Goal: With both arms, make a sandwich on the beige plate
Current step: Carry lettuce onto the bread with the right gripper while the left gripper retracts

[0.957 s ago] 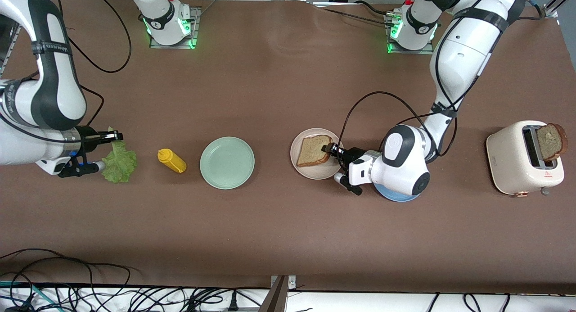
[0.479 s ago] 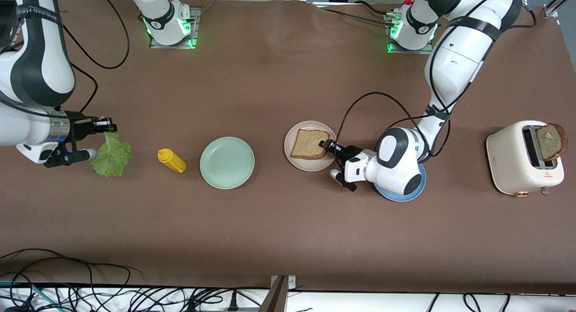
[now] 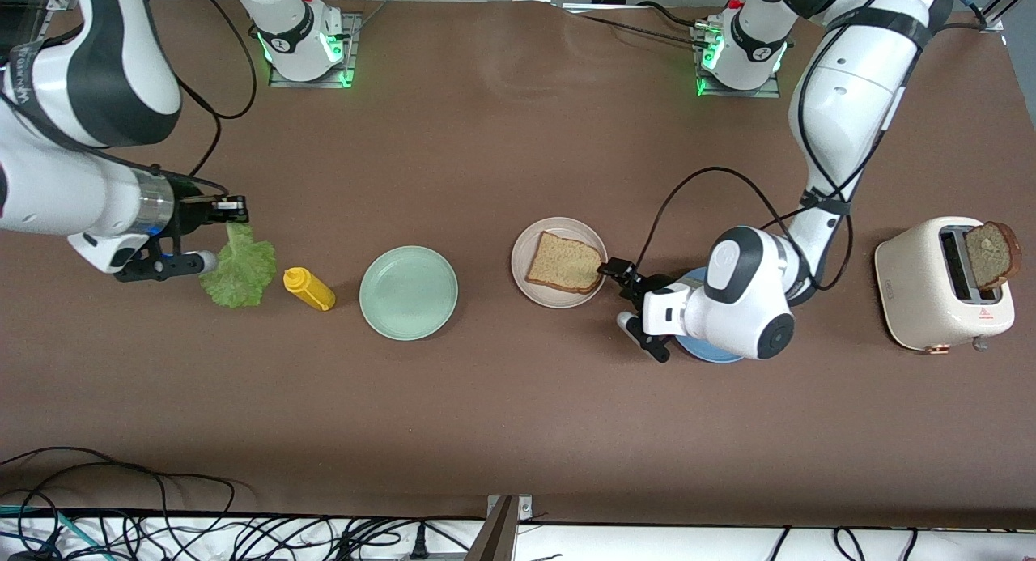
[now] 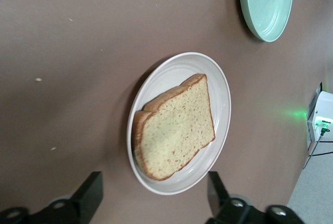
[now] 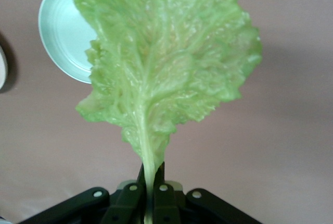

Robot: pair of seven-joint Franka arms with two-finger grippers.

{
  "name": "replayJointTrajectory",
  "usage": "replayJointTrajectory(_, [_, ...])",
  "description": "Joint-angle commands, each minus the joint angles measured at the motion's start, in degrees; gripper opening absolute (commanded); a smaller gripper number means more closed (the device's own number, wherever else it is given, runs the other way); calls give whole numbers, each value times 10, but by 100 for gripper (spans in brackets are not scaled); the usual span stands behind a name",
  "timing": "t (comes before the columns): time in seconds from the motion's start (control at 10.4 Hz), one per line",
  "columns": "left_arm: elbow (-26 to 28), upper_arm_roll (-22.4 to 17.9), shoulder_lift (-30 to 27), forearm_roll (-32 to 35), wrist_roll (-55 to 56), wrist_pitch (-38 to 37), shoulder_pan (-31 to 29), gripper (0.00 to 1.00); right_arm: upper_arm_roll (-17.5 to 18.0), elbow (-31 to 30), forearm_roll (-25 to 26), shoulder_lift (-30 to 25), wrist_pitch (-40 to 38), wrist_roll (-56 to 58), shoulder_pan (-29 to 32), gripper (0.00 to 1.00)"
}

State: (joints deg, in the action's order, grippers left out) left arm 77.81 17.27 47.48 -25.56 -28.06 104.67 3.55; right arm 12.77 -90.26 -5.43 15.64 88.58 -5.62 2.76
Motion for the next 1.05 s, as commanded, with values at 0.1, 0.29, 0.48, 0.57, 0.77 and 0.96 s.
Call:
replayJointTrajectory(0.1, [5,-5,-61,68,-3,-23,-15,100,72,16,0,0,5,-140,1,0])
replayJointTrajectory(0.29, [9,-7,-98,118,16,-40,-21,100,89,15,2,8,48,-227,-41,0])
replayJointTrajectory(0.48, [8,-7,-148,169,62,-82,-26,100,89,15,21,24,86,-286,-106,0])
replayJointTrajectory(0.57, [8,-7,-177,202,77,-102,-28,100,89,15,21,39,105,-314,-130,0])
replayJointTrajectory(0.77, [8,-7,-228,230,85,-147,-45,100,89,15,31,73,166,-395,-180,0])
replayJointTrajectory(0.96, [9,-7,-265,232,147,-171,-64,100,89,17,46,116,230,-466,-222,0])
